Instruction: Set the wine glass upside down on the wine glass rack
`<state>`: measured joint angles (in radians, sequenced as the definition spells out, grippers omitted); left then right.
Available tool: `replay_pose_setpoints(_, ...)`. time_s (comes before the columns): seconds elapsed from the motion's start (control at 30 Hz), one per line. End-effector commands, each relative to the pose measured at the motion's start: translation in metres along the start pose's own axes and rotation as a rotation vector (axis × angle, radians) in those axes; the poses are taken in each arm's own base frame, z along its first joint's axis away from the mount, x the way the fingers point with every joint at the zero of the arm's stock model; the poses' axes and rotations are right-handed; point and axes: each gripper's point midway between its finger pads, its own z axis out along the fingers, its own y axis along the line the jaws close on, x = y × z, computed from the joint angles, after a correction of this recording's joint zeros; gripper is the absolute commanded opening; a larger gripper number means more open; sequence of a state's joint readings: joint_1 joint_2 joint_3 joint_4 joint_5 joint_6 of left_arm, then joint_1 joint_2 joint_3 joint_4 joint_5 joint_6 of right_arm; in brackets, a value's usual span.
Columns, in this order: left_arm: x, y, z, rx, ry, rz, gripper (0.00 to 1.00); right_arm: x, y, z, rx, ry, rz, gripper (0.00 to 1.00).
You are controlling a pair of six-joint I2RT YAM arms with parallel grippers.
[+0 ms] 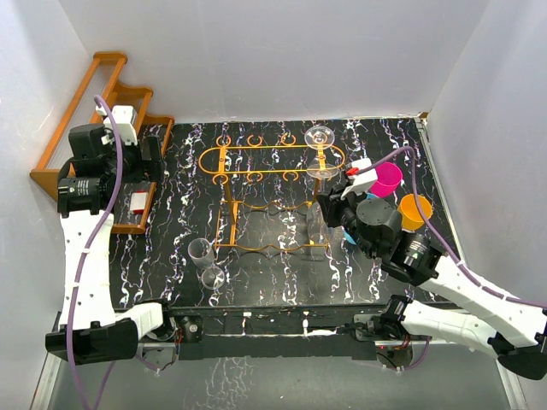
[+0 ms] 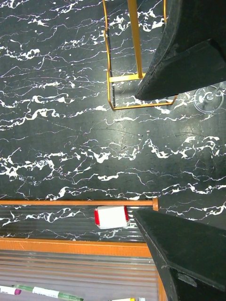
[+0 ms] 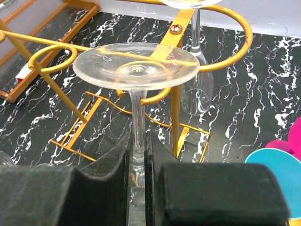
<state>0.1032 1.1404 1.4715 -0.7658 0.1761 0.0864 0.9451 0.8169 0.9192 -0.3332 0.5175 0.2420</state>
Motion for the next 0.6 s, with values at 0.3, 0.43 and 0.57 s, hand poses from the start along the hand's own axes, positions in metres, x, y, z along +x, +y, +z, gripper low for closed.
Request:
replay_pose_setpoints(0.3,0.002,-0.004,-0.011,0.015,-0.019,0.011,0.97,-0.022,-0.013,-0.009,0.053,-0.115,0.117,0.52)
replay_pose_setpoints(0.43,0.002,-0.004,-0.012,0.013,-0.019,0.007,0.97,-0.018,-0.018,-0.018,0.056,-0.105,0.13,0.58)
replay_pose_setpoints(0.57,0.003,-0.003,-0.012,0.008,-0.011,0.005,0.97,-0.011,-0.021,-0.025,0.055,-0.058,0.136,0.68)
